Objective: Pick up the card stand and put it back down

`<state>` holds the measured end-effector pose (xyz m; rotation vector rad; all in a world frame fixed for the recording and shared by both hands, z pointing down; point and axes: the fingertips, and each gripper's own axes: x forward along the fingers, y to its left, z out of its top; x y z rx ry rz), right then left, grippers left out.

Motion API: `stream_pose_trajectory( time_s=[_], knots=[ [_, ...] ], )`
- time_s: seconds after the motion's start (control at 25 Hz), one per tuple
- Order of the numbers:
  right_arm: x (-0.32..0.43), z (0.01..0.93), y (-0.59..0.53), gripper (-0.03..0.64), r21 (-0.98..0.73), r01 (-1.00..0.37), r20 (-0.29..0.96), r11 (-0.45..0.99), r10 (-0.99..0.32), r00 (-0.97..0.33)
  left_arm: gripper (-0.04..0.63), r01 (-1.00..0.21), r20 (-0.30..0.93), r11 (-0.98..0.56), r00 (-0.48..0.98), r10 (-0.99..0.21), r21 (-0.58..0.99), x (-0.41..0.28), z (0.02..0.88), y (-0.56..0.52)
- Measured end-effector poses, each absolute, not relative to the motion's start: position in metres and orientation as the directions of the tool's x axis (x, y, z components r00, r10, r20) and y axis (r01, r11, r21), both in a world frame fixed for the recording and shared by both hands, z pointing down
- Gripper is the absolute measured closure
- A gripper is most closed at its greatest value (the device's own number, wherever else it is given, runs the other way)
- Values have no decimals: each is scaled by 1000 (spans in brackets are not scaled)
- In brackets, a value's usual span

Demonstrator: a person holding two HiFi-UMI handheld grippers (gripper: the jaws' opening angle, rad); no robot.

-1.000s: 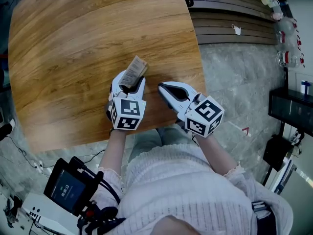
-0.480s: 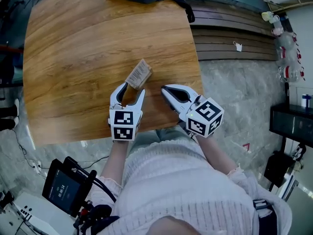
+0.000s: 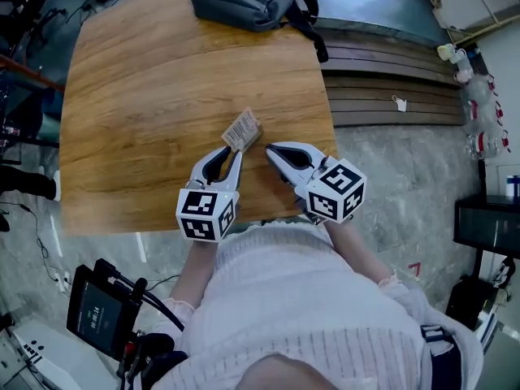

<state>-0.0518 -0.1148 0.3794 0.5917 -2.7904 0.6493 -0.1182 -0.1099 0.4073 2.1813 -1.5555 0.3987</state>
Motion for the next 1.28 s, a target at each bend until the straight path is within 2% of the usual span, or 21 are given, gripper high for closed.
stream_pose_trajectory(
  time_s=[0.16,0.6,1.28],
  knots=[
    [-52,380,-119,620,-373,-430,288,822,-338,-896,586,-944,441,-290,329,-835,157,-118,400,-116],
    [-66,387,-117,620,-337,-385,336,859,-273,-902,587,-929,455,-343,367,-812,138,-113,406,-115],
    [-65,399,-110,620,-294,-409,390,864,-283,-876,588,-916,457,-392,388,-800,91,-106,409,-108]
  ],
)
